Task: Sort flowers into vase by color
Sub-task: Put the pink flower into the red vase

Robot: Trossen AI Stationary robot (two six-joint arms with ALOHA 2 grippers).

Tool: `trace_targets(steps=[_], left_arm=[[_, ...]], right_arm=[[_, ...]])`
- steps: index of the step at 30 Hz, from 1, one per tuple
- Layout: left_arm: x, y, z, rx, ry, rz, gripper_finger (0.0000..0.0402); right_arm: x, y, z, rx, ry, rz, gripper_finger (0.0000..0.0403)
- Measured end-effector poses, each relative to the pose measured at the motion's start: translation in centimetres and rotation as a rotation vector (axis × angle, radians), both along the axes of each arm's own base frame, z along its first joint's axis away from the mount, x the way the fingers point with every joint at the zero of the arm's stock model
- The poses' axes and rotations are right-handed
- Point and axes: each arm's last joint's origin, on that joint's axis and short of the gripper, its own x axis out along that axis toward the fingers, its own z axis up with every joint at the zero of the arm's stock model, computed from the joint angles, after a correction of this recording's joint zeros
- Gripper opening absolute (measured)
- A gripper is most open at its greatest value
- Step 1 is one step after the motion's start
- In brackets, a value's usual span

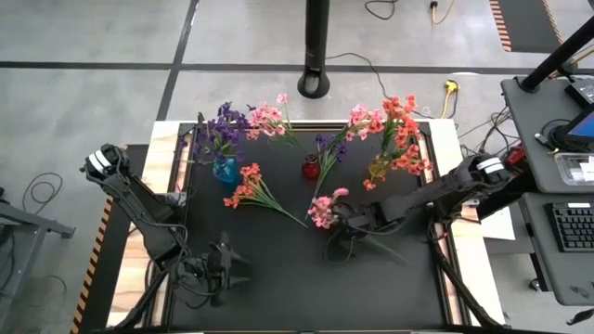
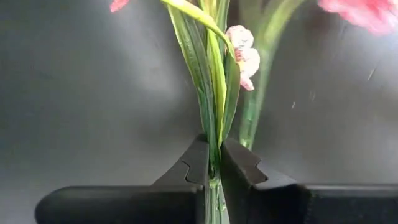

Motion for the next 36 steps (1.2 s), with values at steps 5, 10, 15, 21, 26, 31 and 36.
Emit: trace_targets(steps=[5, 10, 15, 21, 26, 31, 36], left_arm=[[0.0, 0.1, 0.0, 0.016, -0.016, 0.022, 0.0194], [0.0, 0.1, 0.0, 0.018, -0.015, 0.023, 0.0194], [0.0, 0.3, 0.0, 0.055, -0.029, 0.048, 0.0194], [0.0, 0.3, 0.0, 0.079, -0.040, 0.056, 0.0194], [0.0, 0.4, 0.0, 0.088, -0.045, 0.066, 0.0194], [0.0, 0.4, 0.0, 0.090, -0.045, 0.066, 0.0194], [0.0, 0.5, -0.1, 0.111, -0.043, 0.073, 0.0194]], right_arm=[[0.0, -0.3, 4.3, -0.078, -0.218, 0.016, 0.0019], [-0.5, -0.9, 7.9, -0.203, -0.466, 0.028, 0.0019], [-0.4, -1.3, 11.1, -0.386, -0.741, 0.025, 0.0018], [1.0, -1.4, 13.9, -0.581, -0.990, 0.042, 0.0018], [2.3, -2.2, 14.4, -0.697, -1.128, 0.026, 0.0018], [3.5, -3.5, 13.8, -0.767, -1.225, -0.042, 0.0018], [5.0, -4.4, 12.7, -0.844, -1.284, -0.092, 0.0018]])
